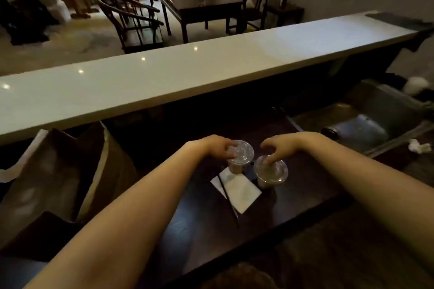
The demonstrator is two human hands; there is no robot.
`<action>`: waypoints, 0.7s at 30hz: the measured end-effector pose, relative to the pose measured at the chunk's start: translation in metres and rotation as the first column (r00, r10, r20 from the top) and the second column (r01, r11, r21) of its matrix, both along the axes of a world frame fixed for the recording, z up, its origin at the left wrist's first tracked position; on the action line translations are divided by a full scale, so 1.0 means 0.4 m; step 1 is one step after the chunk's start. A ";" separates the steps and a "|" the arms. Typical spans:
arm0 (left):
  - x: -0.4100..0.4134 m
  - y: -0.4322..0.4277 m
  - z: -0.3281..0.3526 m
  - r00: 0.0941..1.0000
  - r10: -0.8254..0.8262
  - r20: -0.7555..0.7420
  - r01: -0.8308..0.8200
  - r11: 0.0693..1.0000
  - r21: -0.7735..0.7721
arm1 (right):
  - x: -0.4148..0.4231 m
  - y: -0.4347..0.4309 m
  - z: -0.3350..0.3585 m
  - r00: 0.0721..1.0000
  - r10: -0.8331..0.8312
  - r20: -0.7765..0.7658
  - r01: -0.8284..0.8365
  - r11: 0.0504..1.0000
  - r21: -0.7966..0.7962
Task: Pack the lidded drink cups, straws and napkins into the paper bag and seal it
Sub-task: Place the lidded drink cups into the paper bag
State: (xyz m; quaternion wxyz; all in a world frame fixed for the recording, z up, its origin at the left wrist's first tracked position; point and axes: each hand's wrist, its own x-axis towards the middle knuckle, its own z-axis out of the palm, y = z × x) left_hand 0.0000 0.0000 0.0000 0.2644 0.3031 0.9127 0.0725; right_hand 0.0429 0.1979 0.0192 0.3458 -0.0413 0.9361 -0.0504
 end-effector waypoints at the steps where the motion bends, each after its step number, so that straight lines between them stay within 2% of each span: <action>1: 0.004 0.009 -0.012 1.000 -0.005 -0.021 0.005 1.000 -0.002 | 0.007 0.006 -0.015 1.000 0.003 -0.015 -0.002 1.000 0.016; 6: 0.018 0.024 -0.100 0.994 -0.020 -0.104 0.023 0.999 0.024 | 0.037 0.023 -0.095 0.998 -0.056 -0.033 0.057 0.998 0.017; 10: 0.036 0.019 -0.141 0.979 0.064 -0.195 -0.029 0.984 0.178 | 0.050 0.019 -0.140 0.994 -0.083 -0.071 0.082 0.996 -0.022; 14: 0.058 0.022 -0.167 0.952 0.137 -0.274 -0.064 0.964 0.257 | 0.061 0.013 -0.159 0.990 -0.107 -0.089 0.102 0.993 -0.066; 21: 0.062 0.024 -0.148 0.958 0.101 -0.269 -0.051 0.981 0.187 | 0.049 0.010 -0.106 0.989 -0.083 -0.123 0.075 0.995 -0.069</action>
